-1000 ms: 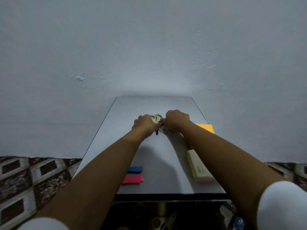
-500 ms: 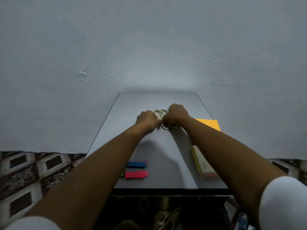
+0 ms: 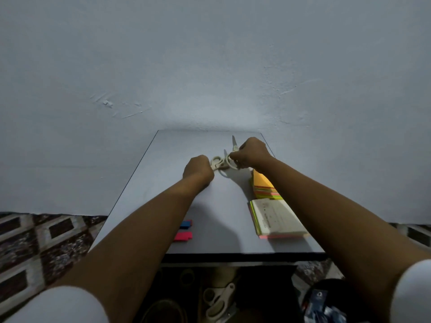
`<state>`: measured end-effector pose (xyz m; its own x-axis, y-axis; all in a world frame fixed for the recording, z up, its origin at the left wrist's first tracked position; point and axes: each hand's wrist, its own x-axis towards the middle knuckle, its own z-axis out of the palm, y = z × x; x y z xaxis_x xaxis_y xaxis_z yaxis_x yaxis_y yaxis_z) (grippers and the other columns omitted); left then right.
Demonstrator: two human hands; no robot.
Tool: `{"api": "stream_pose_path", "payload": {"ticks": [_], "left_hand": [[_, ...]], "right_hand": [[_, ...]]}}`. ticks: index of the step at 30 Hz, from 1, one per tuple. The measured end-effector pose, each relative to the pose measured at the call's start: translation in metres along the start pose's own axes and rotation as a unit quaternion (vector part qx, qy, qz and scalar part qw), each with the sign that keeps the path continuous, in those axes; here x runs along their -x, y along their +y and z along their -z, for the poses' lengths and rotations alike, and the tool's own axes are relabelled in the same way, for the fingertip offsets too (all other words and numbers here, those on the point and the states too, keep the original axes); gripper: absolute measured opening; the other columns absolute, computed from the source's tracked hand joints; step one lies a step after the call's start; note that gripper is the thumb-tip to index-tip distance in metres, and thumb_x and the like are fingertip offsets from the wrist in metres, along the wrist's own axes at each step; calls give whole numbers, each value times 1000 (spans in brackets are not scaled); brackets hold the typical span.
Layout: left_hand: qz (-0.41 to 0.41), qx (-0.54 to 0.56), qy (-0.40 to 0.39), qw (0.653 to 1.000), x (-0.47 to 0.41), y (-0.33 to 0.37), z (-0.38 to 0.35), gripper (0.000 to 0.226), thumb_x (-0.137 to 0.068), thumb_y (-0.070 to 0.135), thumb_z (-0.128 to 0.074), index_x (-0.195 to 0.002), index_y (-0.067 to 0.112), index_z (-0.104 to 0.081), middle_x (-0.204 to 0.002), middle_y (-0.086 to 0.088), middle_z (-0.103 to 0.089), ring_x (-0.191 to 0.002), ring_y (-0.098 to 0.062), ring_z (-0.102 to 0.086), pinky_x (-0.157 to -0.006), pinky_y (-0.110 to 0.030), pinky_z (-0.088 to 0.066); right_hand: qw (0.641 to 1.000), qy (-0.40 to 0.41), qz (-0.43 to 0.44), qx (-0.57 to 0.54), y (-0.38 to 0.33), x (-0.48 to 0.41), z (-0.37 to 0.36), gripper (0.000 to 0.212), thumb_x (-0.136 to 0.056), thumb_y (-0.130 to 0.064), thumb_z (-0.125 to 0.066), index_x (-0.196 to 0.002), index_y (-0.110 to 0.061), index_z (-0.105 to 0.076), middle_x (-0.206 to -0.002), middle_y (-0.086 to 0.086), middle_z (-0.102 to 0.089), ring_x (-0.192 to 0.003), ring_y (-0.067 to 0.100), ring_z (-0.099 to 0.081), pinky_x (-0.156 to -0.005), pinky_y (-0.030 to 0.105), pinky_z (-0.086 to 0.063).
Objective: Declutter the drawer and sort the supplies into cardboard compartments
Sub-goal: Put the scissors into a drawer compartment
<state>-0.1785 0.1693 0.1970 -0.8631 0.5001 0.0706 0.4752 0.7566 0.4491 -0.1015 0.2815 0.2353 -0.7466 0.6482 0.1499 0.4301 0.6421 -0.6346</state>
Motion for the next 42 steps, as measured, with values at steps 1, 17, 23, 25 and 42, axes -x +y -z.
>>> {"api": "stream_pose_path", "payload": {"ticks": [1,17,23,25,42], "left_hand": [[14,20,-17,1000,2,1,4,11,-91,9,-52,-84,1,-53,-95,-14,-58,-91,-28,-56,-70,-29,-40],[128,580,-237,769,130,-30,89,17,-91,-6,-48,-77,-3,-57,-55,-6,-67,-50,-10,-67,-58,-16,-54],[104,533,-217,811,194,-65,84,10,-86,-11,-53,-81,-5,-59,-74,-14,-67,-62,-15,-69,-65,-19,-57],[93,505,-215,831,214,-76,79,11,-85,-12,-54,-78,-5,-59,-70,-13,-67,-58,-13,-69,-62,-17,-57],[114,368,-240,891,262,-110,12,6,-83,-4,-63,-87,-1,-67,-85,-15,-68,-65,-9,-69,-58,-15,-56]], "right_hand": [[1000,-3,-3,-16,-1,3,4,18,-78,-18,-68,-69,-5,-58,-50,5,-49,-45,12,-47,-47,19,-37],[916,-218,-61,-331,3,157,82,18,-78,3,-67,-91,-6,-59,-73,10,-59,-60,15,-55,-55,21,-47],[949,-286,44,-127,30,226,78,23,-74,-7,-76,-92,-16,-63,-75,4,-62,-64,16,-54,-60,27,-43],[940,-330,83,-15,48,241,73,26,-74,-13,-77,-96,-18,-65,-83,3,-67,-72,16,-59,-68,35,-48],[869,-452,68,189,105,260,-66,43,-86,7,-45,-117,-14,-65,-124,7,-60,-112,23,-54,-95,29,-44]]}}
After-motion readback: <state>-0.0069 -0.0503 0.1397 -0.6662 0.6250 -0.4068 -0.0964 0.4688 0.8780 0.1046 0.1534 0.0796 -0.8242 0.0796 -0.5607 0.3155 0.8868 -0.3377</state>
